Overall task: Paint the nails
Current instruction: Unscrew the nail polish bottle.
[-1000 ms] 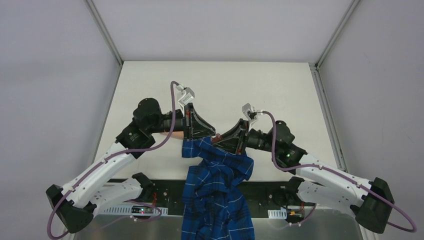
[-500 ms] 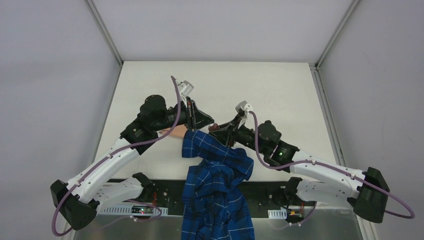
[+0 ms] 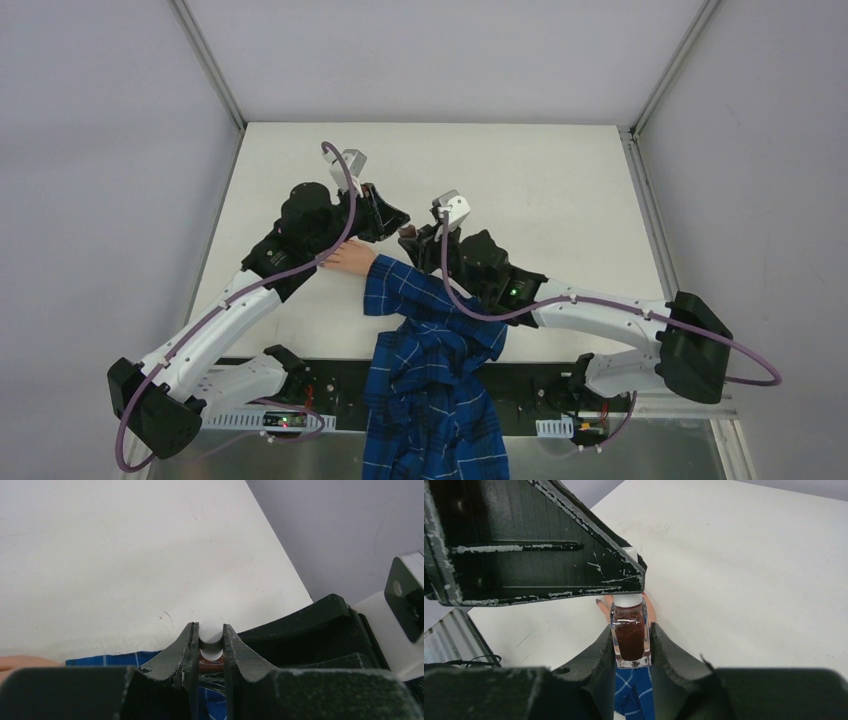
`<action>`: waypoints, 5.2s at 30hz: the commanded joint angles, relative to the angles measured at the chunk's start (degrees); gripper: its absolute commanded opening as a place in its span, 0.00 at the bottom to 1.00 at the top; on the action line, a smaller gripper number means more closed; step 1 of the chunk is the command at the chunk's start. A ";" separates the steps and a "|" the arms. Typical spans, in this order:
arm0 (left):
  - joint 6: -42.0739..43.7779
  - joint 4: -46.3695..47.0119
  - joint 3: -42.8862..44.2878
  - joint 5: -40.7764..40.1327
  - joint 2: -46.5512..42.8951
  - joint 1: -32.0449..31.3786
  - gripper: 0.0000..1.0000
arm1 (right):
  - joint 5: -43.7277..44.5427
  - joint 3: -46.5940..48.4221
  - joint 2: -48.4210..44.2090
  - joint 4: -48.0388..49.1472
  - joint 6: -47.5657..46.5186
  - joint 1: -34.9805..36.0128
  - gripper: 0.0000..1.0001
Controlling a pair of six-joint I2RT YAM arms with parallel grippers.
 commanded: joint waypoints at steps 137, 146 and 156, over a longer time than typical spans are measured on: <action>-8.01 -2.46 2.07 20.63 9.01 0.87 0.00 | 23.24 15.15 2.77 -9.49 -3.32 -1.57 0.00; -5.00 -2.56 2.23 18.60 5.28 1.25 0.44 | 17.98 16.59 0.69 -17.70 3.70 -2.69 0.00; 3.13 -2.61 0.84 9.49 -5.76 1.63 0.97 | -20.60 8.00 -12.77 -28.86 19.30 -14.25 0.00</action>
